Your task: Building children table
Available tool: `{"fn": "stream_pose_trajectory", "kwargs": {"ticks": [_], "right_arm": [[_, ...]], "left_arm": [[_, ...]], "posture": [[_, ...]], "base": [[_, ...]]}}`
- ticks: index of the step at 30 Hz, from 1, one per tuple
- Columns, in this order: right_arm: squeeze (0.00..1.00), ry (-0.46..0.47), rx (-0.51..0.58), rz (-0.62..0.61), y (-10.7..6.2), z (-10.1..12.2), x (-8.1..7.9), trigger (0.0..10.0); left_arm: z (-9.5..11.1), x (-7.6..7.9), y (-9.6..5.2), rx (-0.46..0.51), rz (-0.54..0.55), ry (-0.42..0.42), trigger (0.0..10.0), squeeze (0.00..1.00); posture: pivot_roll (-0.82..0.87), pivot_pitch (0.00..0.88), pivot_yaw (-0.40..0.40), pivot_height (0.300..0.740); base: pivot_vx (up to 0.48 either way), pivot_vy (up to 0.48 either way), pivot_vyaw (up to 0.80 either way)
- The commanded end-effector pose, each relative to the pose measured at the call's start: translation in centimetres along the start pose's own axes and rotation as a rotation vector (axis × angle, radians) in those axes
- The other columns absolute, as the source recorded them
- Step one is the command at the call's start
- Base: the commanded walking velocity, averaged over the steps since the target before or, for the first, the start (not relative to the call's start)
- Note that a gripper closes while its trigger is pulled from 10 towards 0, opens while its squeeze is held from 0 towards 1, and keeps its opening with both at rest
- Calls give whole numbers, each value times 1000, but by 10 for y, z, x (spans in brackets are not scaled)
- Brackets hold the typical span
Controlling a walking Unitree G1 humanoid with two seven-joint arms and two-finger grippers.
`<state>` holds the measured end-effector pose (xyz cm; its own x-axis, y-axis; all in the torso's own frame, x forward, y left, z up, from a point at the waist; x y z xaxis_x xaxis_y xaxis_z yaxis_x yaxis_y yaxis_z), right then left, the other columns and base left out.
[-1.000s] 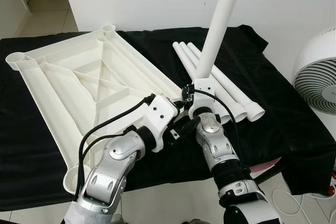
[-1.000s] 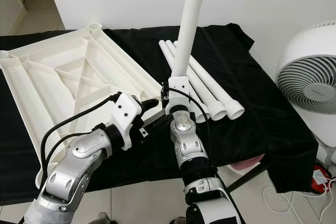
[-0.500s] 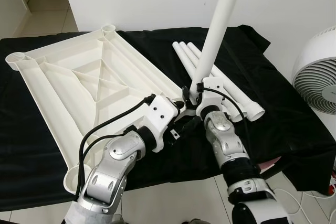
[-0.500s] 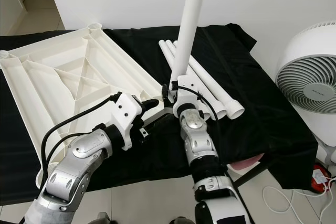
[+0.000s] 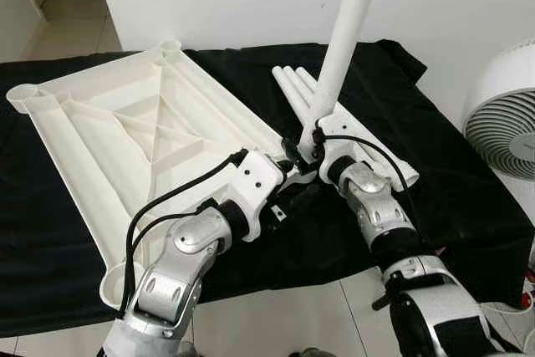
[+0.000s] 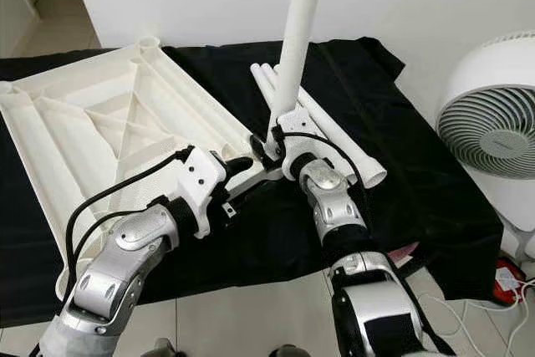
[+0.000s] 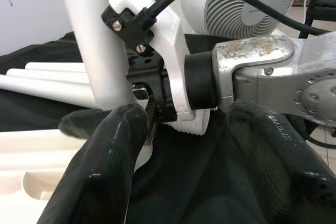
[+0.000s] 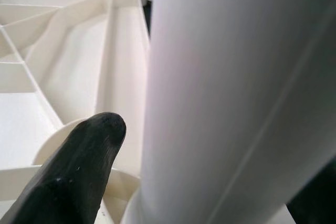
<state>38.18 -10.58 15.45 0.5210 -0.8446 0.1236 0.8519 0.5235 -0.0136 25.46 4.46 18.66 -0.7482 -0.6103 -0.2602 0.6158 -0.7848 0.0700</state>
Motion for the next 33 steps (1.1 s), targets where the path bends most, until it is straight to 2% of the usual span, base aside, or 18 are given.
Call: {"fn": "stream_pose_trajectory", "kwargs": {"ticks": [1, 7, 8, 9, 10, 11, 20, 21, 23, 24, 25, 26, 31, 33], "right_arm": [[0, -21, -16, 28, 1, -2, -2, 10000], [0, -63, -53, 89, 7, -2, -2, 9765], [0, -75, -59, 103, 7, -2, -2, 1922], [0, -75, -59, 103, 7, -2, -2, 1922], [0, -84, -63, 108, 8, -2, -1, 196], [0, -81, -65, 114, 8, -3, -1, 0], [0, -75, -74, 118, 5, -10, 1, 0], [0, -58, -78, 111, 3, -13, 3, 3216], [0, -58, -78, 111, 3, -13, 3, 3216], [0, -54, -81, 101, 3, -14, 3, 8392], [0, -54, -81, 101, 3, -14, 3, 8392], [0, -35, -80, 80, 2, -16, 4, 10000], [0, -4, -94, -4, 2, -21, 7, 10000], [0, 52, -112, -122, 2, -24, 12, 10000]], "left_arm": [[-2, -3, 1, -11, 48, -5, 10000, 0], [-1, -5, 0, -10, 56, 0, 10000, 0], [-1, -5, 0, -9, 58, 1, 10000, 0], [-1, -5, 0, -9, 58, 1, 10000, 0], [-1, -6, 0, -9, 59, 1, 10000, 0], [-1, -6, 0, -9, 61, 2, 10000, 0], [-1, -6, 0, -10, 64, 1, 10000, 0], [-1, -6, 0, -10, 61, 1, 10000, 0], [-1, -6, 0, -10, 61, 1, 10000, 0], [-1, -6, 0, -10, 60, 1, 10000, 0], [-1, -6, 0, -10, 60, 1, 10000, 0], [-1, -6, -1, -11, 57, 1, 10000, 0], [-2, -5, -1, -13, 54, 0, 10000, 0], [-2, -5, -1, -14, 56, -1, 10000, 0]], "posture": [[-29, 36, 4, 740], [-21, 36, 2, 740], [-18, 35, 2, 740], [-18, 35, 2, 740], [-15, 35, 1, 740], [-15, 35, 1, 740], [-17, 35, 4, 740], [-17, 35, 4, 740], [-17, 35, 4, 740], [-19, 37, 8, 740], [-19, 37, 8, 740], [-20, 39, 10, 740], [-19, 40, 9, 740], [-19, 40, 9, 740]], "base": [[0, 0, 0], [0, 0, 0], [0, 0, 0], [0, 0, 0], [0, 0, 0], [0, 0, 0], [0, 0, 0], [0, 0, 0], [0, 0, 0], [0, 0, 0], [0, 0, 0], [0, 0, 0], [0, 0, 0], [0, 0, 0]]}}
Point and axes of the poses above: a point about 5 cm out from each wrist's last joint towards the gripper, its own y axis pointing out of the wrist towards the gripper, its own z axis along the axis of the wrist's last joint, x = y × z, the point moved 1 cm from there along y, pointing out of the wrist towards the gripper, and after that the axes turned 5 degrees about y, right-handed, at the moved point
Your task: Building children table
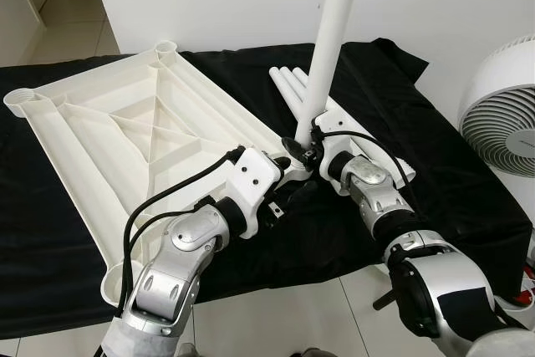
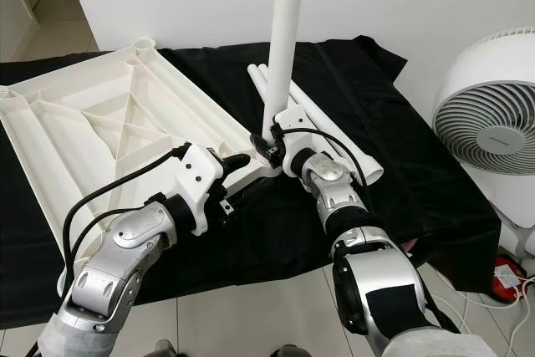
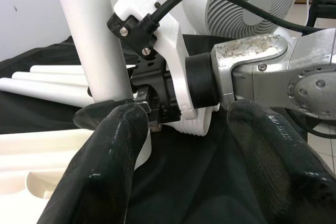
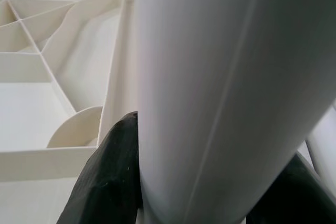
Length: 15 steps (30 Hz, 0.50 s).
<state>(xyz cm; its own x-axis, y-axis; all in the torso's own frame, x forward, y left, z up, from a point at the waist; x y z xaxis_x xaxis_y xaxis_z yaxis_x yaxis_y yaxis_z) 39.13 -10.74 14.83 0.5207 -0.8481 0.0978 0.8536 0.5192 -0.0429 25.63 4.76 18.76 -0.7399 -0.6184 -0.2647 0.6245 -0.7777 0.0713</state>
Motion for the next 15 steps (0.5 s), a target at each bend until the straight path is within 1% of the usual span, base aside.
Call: {"fn": "stream_pose_trajectory", "kwargs": {"ticks": [1, 4, 5, 6, 7, 9, 11, 12, 13, 14, 15], "right_arm": [[0, 28, -81, -121, -5, -18, 7, 10000], [0, 89, -101, -311, -7, -23, 11, 10000], [0, 95, -107, -350, -7, -24, 12, 10000], [0, 95, -107, -350, -7, -24, 12, 10000], [0, 95, -107, -410, -8, -25, 11, 10000], [0, 95, -107, -410, -8, -25, 11, 10000], [0, 114, -82, -519, -10, -26, 3, 10000], [0, 114, -82, -519, -10, -26, 3, 10000], [0, 139, -59, -574, -10, -24, -3, 10000], [0, 167, -27, -596, -8, -21, -11, 10000], [0, 167, -27, -596, -8, -21, -11, 10000]], "left_arm": [[-2, -1, 0, -12, 45, -7, 10000, 0], [-2, 1, 0, -11, 44, -12, 10000, 0], [-2, 1, 0, -11, 43, -14, 10000, 0], [-2, 1, 0, -11, 43, -14, 10000, 0], [-2, 1, 0, -11, 42, -14, 10000, 0], [-2, 1, 0, -11, 42, -14, 10000, 0], [-3, 2, 1, -10, 39, -15, 10000, 0], [-3, 2, 1, -10, 39, -15, 10000, 0], [-3, 3, 1, -9, 37, -15, 10000, 0], [-2, 4, 2, -7, 36, -17, 10000, 0], [-2, 4, 2, -7, 36, -17, 10000, 0]], "posture": [[-19, 40, 9, 740], [-19, 43, 1, 740], [-19, 43, 1, 740], [-19, 43, 1, 740], [-21, 40, -4, 740], [-21, 40, -4, 740], [-22, 35, -11, 740], [-22, 35, -11, 740], [-22, 32, -14, 740], [-22, 32, -14, 740], [-22, 32, -14, 740]], "base": [[0, 0, 0], [0, 0, 0], [0, 0, 0], [0, 0, 0], [0, 0, 0], [0, 0, 0], [0, 0, 0], [0, 0, 0], [0, 0, 0], [0, 0, 0], [0, 0, 0]]}}
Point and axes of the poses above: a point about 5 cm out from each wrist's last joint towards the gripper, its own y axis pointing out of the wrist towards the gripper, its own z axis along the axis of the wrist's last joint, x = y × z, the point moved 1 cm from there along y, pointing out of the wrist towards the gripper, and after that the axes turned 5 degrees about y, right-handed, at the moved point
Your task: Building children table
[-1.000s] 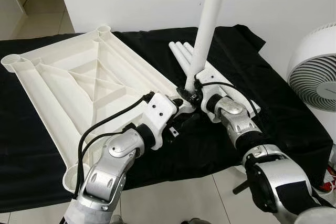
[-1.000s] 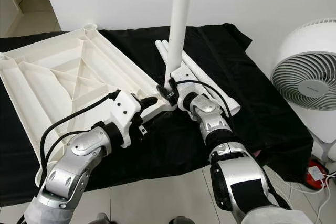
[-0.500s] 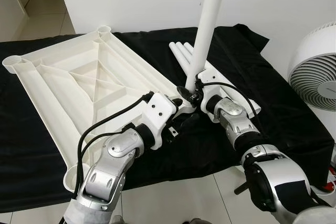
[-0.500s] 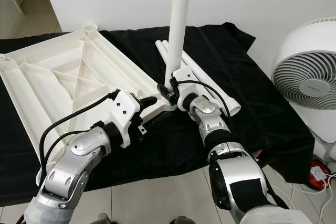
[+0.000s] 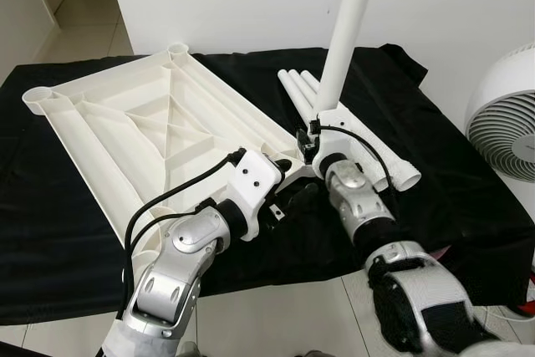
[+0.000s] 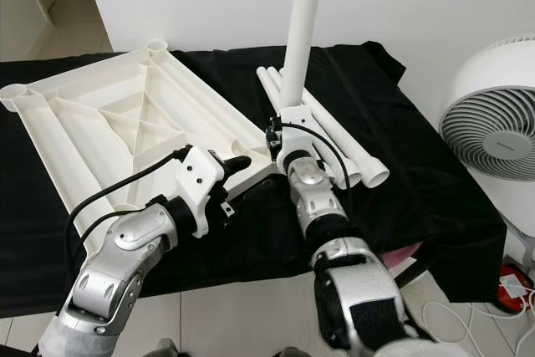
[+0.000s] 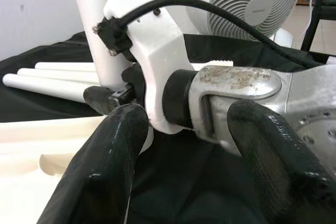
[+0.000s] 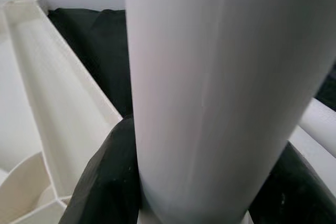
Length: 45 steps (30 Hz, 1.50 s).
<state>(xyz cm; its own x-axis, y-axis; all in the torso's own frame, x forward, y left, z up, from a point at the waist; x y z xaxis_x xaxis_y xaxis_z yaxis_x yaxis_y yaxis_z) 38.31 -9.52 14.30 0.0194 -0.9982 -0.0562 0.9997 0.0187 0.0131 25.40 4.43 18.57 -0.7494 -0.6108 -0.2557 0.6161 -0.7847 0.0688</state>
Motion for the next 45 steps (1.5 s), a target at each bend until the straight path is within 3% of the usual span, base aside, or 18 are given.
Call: {"fn": "stream_pose_trajectory", "kwargs": {"ticks": [1, 7, 8, 9, 10, 17, 19, 20, 22, 24, 26, 30, 40, 41, 44, 45], "right_arm": [[0, 19, -38, -54, -6, -13, 2, 10000], [0, 41, 17, -4, -6, -4, -4, 10000], [141, 39, 23, -3, -6, -2, -2, 10000], [141, 39, 23, -3, -6, -2, -2, 10000], [1000, 44, 22, 7, -6, -1, -2, 10000], [1000, 103, 31, 111, -8, 4, -4, 10000], [953, 96, 26, 164, -8, 4, -3, 10000], [0, 70, 20, 228, -7, 5, -1, 10000], [0, 46, 1, 287, -6, 4, 2, 10000], [0, -34, -14, 418, -3, 5, 8, 10000], [0, -34, -14, 418, -3, 5, 8, 10000], [0, -170, -30, 549, 0, 7, 14, 10000], [0, -271, -61, 605, 8, 12, 19, 10000], [0, -280, -72, 616, 9, 14, 18, 9294], [0, -282, -76, 623, 9, 14, 18, 9294], [0, -283, -78, 631, 9, 14, 17, 2627]], "left_arm": [[-2, 0, 1, -6, 46, -8, 10000, 0], [-2, 1, 1, -6, 46, -12, 10000, 0], [-2, 1, 1, -6, 46, -12, 10000, 0], [-2, 1, 1, -6, 46, -12, 10000, 0], [-2, 1, 1, -6, 46, -11, 10000, 0], [-2, 1, 1, -4, 51, -11, 10000, 0], [-2, 1, 2, -4, 53, -11, 10000, 0], [-2, 1, 2, -4, 55, -11, 10000, 0], [-2, 1, 2, -4, 57, -10, 10000, 0], [-2, 0, 2, -3, 59, -10, 10000, 0], [-2, 0, 2, -3, 59, -10, 10000, 0], [-1, -1, 2, -3, 63, -5, 10000, 0], [-1, -5, 2, -5, 72, 1, 10000, 0], [-1, -5, 2, -5, 75, 3, 10000, 0], [-1, -5, 2, -5, 76, 3, 10000, 0], [-1, -5, 2, -6, 78, 5, 10000, 0]], "posture": [[-21, 28, -13, 740], [-23, 27, -14, 740], [-23, 25, -19, 740], [-23, 25, -19, 740], [-23, 25, -19, 740], [-20, 19, -26, 740], [-18, 17, -29, 740], [-18, 16, -30, 740], [-19, 17, -31, 740], [-19, 18, -31, 740], [-19, 18, -31, 740], [-19, 21, -26, 740], [-15, 29, -18, 740], [-11, 32, -18, 740], [-11, 32, -18, 740], [-11, 32, -18, 740]], "base": [[0, 0, 0], [0, 0, 0], [0, 0, 0], [0, 0, 0], [0, 0, 0], [0, 0, 0], [0, 0, 0], [0, 0, 0], [0, 0, 0], [0, 0, 0], [0, 0, 0], [0, 0, 0], [0, 0, 0], [0, 0, 0], [0, 0, 0], [0, 0, 0]]}}
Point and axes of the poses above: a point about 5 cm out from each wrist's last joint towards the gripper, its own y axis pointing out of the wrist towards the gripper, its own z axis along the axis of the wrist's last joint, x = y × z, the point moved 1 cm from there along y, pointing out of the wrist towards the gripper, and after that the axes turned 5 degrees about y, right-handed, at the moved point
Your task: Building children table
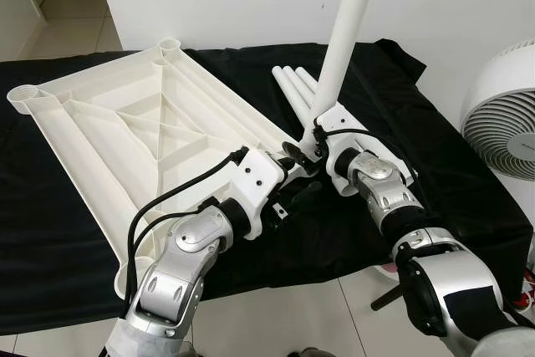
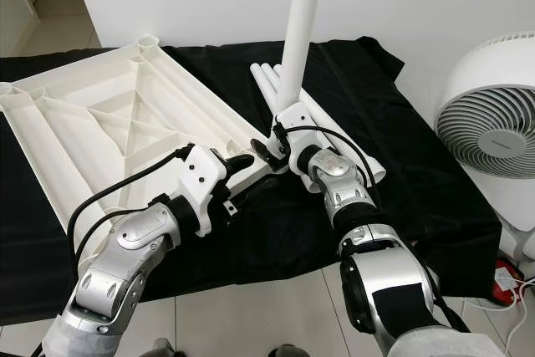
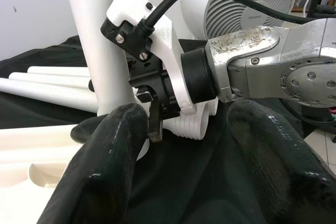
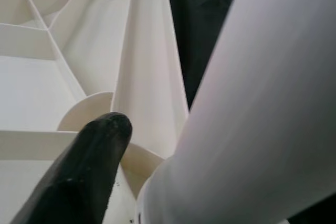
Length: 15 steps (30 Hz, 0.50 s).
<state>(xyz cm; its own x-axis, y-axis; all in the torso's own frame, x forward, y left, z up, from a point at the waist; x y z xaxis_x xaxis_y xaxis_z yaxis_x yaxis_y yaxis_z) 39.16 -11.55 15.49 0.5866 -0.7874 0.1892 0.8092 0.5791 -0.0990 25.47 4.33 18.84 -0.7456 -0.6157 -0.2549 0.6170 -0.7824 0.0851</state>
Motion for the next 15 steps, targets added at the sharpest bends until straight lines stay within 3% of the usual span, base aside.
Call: {"fn": "stream_pose_trajectory", "kwargs": {"ticks": [1, 15], "right_arm": [[0, -14, -13, 41, 2, 1, -2, 0], [0, 17, -23, 73, 0, -8, -4, 0]], "left_arm": [[-3, -5, 0, -21, 73, 7, 10000, 0], [-3, -5, -1, -21, 71, 7, 10000, 0]], "posture": [[-11, 32, -18, 740], [-11, 38, -10, 740]], "base": [[0, 0, 0], [0, 0, 0]]}}
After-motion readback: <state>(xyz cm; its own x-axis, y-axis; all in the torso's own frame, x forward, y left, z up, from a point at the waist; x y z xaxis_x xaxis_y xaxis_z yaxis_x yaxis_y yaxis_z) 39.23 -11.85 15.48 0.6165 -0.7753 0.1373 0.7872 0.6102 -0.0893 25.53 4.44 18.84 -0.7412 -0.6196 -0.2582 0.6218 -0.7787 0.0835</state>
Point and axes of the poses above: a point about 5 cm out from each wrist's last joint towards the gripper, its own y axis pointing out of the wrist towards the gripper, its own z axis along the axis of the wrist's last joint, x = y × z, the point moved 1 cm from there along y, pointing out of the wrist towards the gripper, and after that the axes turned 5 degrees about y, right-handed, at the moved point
